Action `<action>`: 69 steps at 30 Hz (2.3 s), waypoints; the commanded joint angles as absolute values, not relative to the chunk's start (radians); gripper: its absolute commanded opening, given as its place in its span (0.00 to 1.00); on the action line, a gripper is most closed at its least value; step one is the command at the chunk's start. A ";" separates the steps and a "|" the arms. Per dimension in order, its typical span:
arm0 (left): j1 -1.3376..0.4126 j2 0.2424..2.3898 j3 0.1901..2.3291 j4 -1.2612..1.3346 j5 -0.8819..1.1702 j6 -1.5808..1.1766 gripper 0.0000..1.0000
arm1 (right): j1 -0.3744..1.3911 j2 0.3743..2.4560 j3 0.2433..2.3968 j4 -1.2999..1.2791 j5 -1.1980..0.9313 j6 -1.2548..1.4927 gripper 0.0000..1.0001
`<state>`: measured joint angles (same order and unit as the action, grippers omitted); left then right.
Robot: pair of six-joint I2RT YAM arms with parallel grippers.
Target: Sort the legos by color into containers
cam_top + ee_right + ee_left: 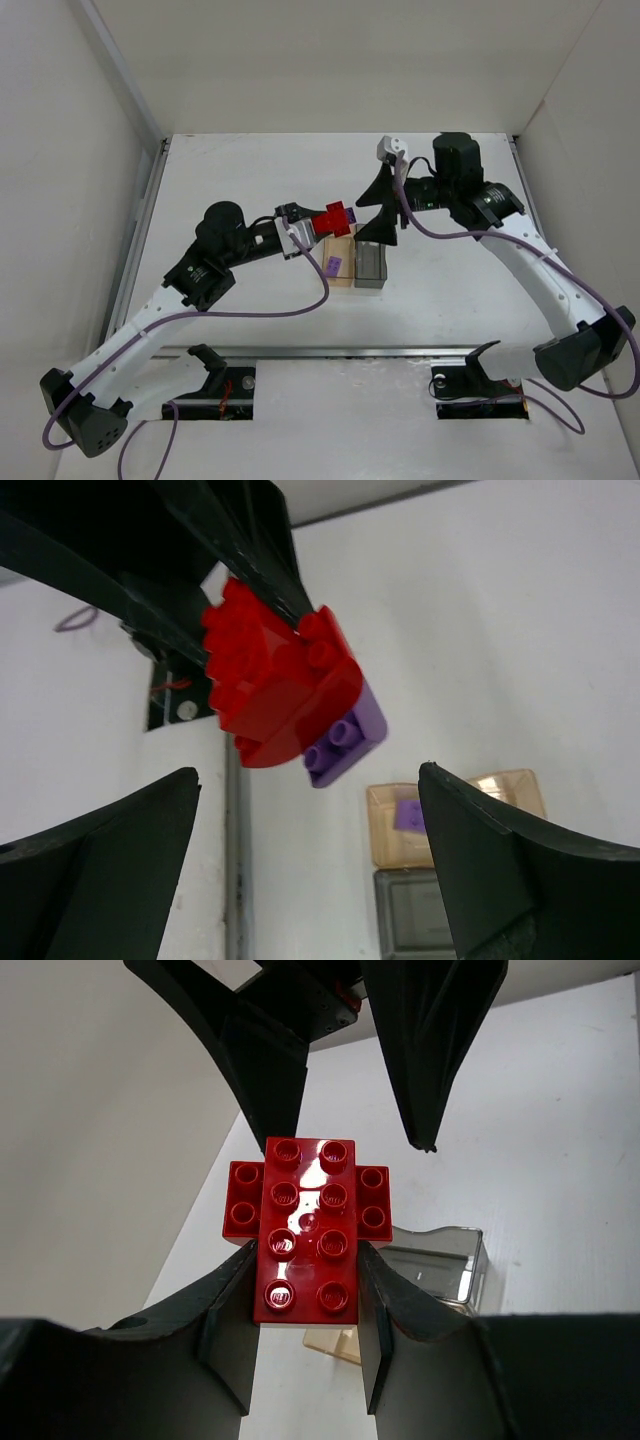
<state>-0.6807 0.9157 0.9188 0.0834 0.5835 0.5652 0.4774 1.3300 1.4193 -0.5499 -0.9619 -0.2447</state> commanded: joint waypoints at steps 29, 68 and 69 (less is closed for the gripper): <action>-0.693 0.865 0.873 0.227 0.505 0.670 0.00 | 0.534 1.359 1.308 -0.166 -0.856 0.149 0.87; -0.712 0.960 0.919 0.353 0.497 0.351 0.00 | 0.439 1.321 0.957 0.189 -0.422 0.624 0.00; -0.712 0.998 0.919 0.338 0.464 0.333 0.00 | 0.427 1.298 0.945 0.146 -0.388 0.624 0.00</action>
<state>-0.7071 0.9554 0.8761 0.3103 0.4923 0.4160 0.4545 1.3853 0.9463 0.1223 -0.5022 0.6006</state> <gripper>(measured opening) 0.333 0.536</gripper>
